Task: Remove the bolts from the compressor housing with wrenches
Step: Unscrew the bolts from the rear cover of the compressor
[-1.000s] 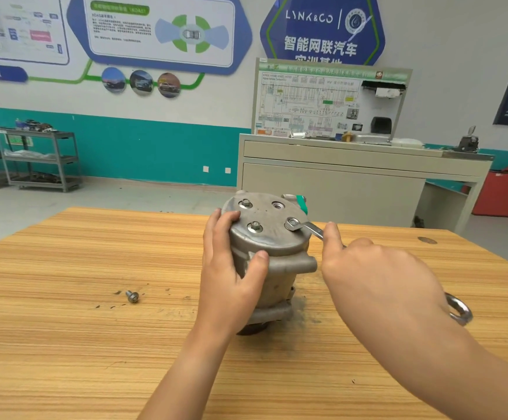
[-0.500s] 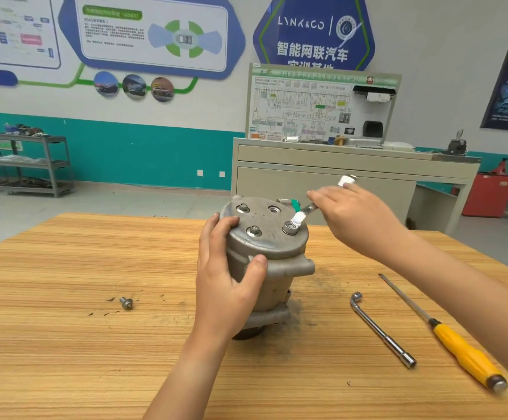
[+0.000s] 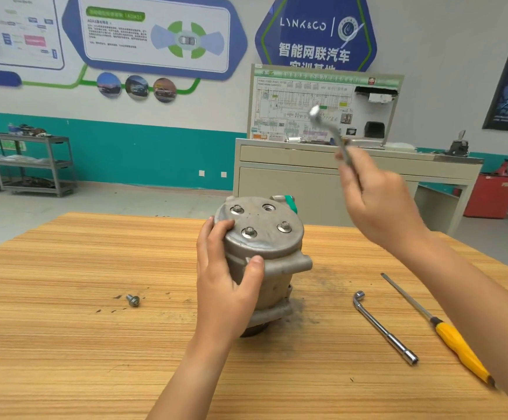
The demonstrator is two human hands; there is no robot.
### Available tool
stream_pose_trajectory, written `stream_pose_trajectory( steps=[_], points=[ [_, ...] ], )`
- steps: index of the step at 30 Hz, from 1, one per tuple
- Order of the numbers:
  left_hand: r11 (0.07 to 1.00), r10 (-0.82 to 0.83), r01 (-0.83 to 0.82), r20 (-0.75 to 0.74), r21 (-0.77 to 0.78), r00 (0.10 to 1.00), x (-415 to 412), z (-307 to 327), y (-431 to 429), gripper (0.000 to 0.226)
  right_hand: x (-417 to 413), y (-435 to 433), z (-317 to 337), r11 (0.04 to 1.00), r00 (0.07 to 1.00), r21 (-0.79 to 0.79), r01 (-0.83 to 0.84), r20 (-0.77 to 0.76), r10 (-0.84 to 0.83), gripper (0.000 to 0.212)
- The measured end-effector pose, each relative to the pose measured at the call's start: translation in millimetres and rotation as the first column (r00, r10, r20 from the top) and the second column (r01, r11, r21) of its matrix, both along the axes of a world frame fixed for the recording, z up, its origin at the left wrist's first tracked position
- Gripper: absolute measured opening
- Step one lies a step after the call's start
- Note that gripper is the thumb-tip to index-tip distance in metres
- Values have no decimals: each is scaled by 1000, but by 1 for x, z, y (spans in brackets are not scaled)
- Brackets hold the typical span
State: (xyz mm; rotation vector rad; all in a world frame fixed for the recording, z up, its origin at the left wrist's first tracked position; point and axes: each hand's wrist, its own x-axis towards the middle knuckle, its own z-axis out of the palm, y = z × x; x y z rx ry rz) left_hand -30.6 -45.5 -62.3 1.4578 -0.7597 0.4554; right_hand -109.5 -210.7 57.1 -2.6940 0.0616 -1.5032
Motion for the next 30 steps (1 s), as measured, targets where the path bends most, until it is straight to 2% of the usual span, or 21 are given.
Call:
stream_pose_trajectory(
  steps=[2, 5, 14, 18, 20, 23, 24, 25, 26, 27, 30],
  points=[
    [1000, 8, -8, 5, 6, 1000, -2, 0, -2, 46, -26, 11, -13, 980, 971, -171, 107, -192, -139, 31],
    [1000, 11, -11, 5, 22, 1000, -4, 1, -6, 46, -51, 22, -27, 938, 865, -247, 244, -382, -326, 35],
    [998, 32, -32, 8, 45, 999, -5, 0, -11, 46, -53, 37, -27, 814, 721, -459, 356, -418, -552, 41],
    [998, 54, -55, 19, 44, 998, -8, 2, -14, 48, -51, 56, -26, 743, 643, -558, 369, -424, -637, 61],
    [998, 47, -48, 18, 33, 999, -8, 3, -12, 48, -51, 67, -32, 762, 652, -537, 361, -439, -618, 68],
    [999, 24, -24, 15, 22, 1000, -4, 4, -6, 47, -52, 64, -39, 707, 656, -551, 444, -338, -675, 64],
    [999, 17, -17, 16, 30, 1000, -2, 4, -4, 47, -53, 57, -40, 737, 705, -496, 459, -302, -642, 57],
    [999, 12, -13, 17, 41, 1000, -1, 4, -3, 47, -51, 44, -45, 796, 814, -431, 425, -201, -544, 45],
    [999, 9, -10, 19, 51, 1000, 0, 4, -3, 46, -48, 29, -50, 832, 883, -399, 385, -101, -458, 32],
    [998, 6, -7, 22, 58, 1000, 1, 4, -3, 46, -43, 15, -54, 840, 915, -406, 359, -25, -403, 25],
    [996, -15, 12, 30, 88, 999, 4, 6, -6, 45, -19, -23, -58, 859, 963, -436, 269, 89, -256, 29]
  ],
)
